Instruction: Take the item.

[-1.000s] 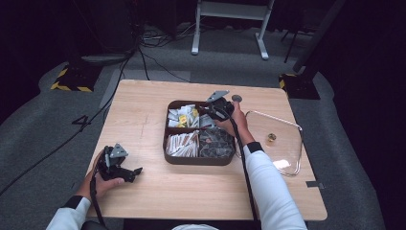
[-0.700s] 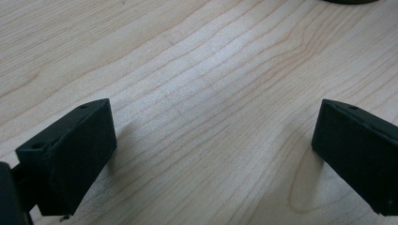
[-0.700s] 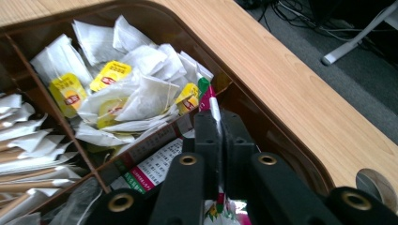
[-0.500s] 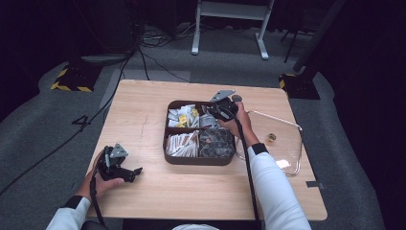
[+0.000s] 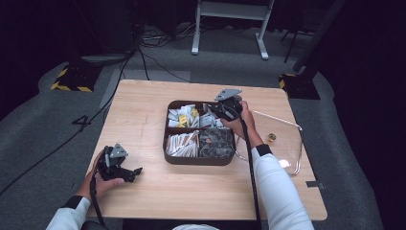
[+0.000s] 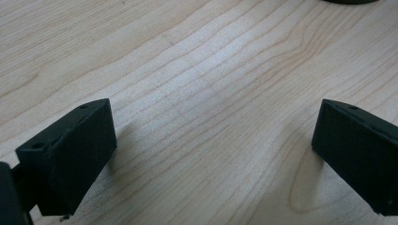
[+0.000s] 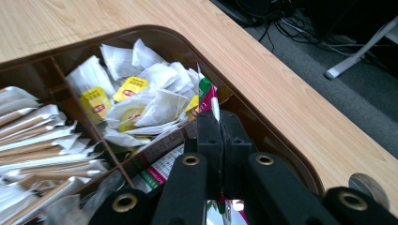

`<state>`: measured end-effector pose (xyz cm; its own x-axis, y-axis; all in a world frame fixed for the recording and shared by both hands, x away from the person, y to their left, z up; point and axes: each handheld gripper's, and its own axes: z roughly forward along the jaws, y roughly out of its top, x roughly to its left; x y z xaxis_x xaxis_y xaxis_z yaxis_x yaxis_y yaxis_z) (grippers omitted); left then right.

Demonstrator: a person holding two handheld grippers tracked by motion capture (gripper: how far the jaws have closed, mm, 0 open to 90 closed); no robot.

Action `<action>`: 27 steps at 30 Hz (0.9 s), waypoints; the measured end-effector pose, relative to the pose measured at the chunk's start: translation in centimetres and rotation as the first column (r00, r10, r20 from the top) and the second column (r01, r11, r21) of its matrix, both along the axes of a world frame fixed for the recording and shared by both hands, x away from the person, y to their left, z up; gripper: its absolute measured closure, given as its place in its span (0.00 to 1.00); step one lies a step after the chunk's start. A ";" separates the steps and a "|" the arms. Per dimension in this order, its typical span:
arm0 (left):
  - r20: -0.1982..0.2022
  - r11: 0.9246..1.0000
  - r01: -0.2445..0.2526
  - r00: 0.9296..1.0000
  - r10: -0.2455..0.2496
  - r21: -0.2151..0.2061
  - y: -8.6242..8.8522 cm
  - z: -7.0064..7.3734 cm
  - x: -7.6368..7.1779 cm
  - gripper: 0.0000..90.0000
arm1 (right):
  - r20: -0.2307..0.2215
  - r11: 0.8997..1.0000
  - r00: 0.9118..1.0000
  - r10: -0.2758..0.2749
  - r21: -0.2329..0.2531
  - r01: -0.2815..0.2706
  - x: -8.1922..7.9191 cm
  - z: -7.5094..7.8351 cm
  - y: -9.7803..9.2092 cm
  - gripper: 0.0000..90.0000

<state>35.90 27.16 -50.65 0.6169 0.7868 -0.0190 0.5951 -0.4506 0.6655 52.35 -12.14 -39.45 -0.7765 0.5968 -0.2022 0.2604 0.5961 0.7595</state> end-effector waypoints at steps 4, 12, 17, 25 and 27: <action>0.000 1.000 0.000 1.000 0.000 0.000 0.0 0.0 0.0 0.01 | 0.014 1.000 1.000 0.013 0.015 -0.013 -1.0 0.7 -0.6 0.99; 0.000 1.000 0.000 1.000 0.000 0.000 0.0 0.0 0.0 0.01 | 0.026 0.999 0.999 0.031 0.041 -0.032 -2.5 1.5 -1.6 0.99; -0.001 1.000 0.001 1.000 -0.001 0.001 0.0 0.0 0.0 0.01 | 0.027 0.997 0.999 0.045 0.056 -0.047 -3.4 1.8 -2.2 0.99; 0.000 1.000 0.000 1.000 0.000 0.000 0.0 0.0 0.0 0.01 | 0.034 0.994 0.997 0.063 0.082 -0.065 -5.3 2.0 -3.5 0.99; 0.000 1.000 0.000 1.000 0.000 0.000 0.0 0.0 0.0 0.01 | 0.039 0.994 0.997 0.062 0.084 -0.065 -5.5 2.0 -3.7 0.99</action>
